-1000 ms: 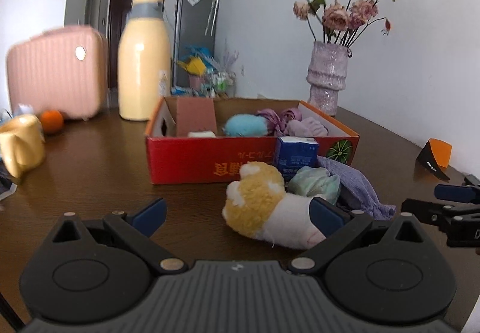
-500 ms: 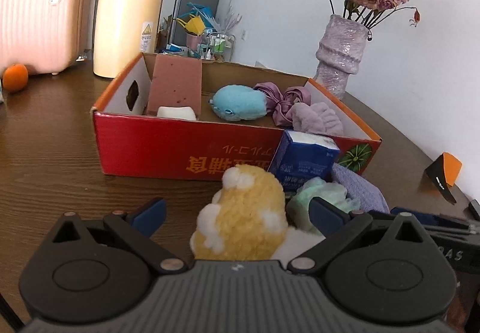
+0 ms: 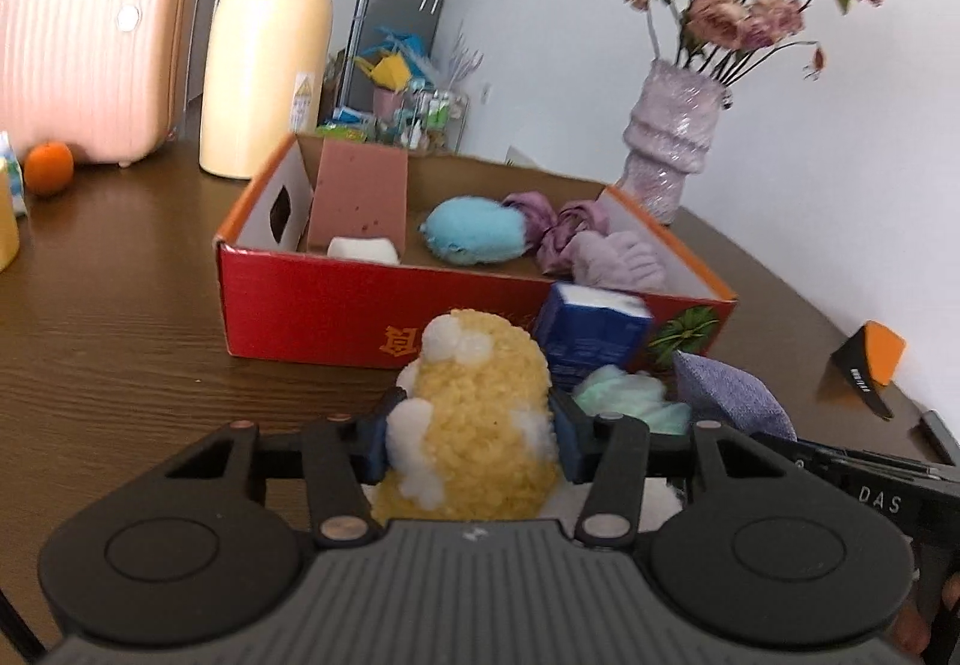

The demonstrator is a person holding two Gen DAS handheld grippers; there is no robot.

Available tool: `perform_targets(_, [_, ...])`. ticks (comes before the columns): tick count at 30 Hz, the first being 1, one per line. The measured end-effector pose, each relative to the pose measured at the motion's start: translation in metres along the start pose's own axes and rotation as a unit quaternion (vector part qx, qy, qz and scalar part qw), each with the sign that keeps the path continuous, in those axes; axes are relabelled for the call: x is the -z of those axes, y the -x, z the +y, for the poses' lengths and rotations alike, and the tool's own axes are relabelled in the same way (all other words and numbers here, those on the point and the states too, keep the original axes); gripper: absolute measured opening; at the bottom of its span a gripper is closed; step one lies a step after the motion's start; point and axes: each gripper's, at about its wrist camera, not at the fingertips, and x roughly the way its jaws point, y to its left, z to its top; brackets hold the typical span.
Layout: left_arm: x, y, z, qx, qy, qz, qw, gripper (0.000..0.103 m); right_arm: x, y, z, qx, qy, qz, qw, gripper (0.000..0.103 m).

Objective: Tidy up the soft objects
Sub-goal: 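Grasp the yellow-and-white plush with the left tool while the right tool grasps the lavender mesh pouch, then lift both items over the cardboard box and open both tools to release them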

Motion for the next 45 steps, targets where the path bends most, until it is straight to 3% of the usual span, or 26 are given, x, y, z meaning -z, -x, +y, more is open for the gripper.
perform_targets(5, [0.002, 0.044, -0.003, 0.002, -0.003, -0.031, 0.9995, 0.051, -0.001, 0.039, 0.008, 0.000, 0.008, -0.030, 1.000, 0.018])
perform_targets(13, [0.012, 0.120, -0.009, -0.012, -0.010, -0.090, 0.9959, 0.051, 0.010, 0.112, 0.033, -0.023, 0.031, -0.112, 0.993, 0.018])
perform_targets(26, [0.022, 0.213, -0.030, -0.004, -0.029, -0.173, 0.9845, 0.051, 0.027, 0.191, 0.064, -0.072, 0.064, -0.169, 0.981, 0.019])
perform_targets(35, [0.029, 0.238, -0.033, -0.002, -0.031, -0.195, 0.9804, 0.052, 0.034, 0.215, 0.072, -0.084, 0.078, -0.184, 0.976, 0.019])
perform_targets(45, [0.018, 0.229, -0.028, 0.005, -0.028, -0.191, 0.9812, 0.052, 0.031, 0.210, 0.076, -0.081, 0.086, -0.179, 0.977, 0.019])
